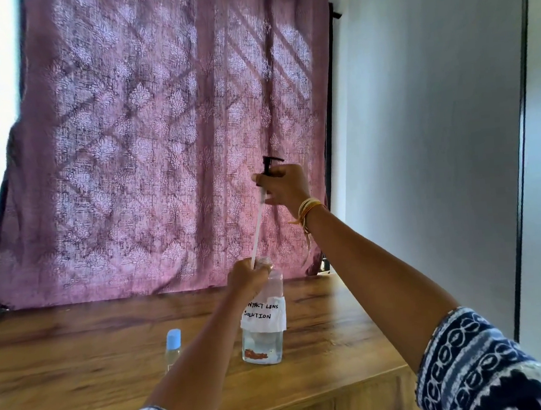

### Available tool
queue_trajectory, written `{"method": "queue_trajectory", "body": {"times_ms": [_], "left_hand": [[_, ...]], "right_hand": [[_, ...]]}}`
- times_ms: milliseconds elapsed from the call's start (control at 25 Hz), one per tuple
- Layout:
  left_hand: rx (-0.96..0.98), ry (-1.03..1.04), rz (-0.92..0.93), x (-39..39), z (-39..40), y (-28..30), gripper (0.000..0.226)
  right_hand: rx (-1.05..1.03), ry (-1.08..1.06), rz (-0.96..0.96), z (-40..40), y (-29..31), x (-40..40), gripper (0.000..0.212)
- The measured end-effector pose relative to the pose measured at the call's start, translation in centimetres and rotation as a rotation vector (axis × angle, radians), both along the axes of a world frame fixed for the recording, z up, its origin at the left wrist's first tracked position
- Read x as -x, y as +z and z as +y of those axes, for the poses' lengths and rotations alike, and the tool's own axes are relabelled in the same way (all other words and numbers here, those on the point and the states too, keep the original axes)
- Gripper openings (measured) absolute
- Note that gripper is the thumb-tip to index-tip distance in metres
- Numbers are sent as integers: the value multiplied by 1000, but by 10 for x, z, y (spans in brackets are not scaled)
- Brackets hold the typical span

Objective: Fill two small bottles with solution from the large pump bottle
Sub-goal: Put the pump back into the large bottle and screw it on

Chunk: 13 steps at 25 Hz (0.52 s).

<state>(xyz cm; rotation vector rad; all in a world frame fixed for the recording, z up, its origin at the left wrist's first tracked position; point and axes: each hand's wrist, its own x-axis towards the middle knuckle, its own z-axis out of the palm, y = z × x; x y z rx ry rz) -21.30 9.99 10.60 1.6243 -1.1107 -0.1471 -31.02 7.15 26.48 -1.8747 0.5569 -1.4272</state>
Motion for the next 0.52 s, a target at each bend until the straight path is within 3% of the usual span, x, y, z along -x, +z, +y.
{"method": "queue_trajectory", "body": {"times_ms": [160,400,520], "left_hand": [[-4,-3,-5,0,1,2,27],[-6,-13,-5,-2,2,-2,20],[2,-8,-6,0,3,-2,39]], "right_hand": [[-30,5,-80,-5,-24,1,26],[75,-176,-247,-10,7,10,26],[147,-218,-245,-9,13,9,25]]}}
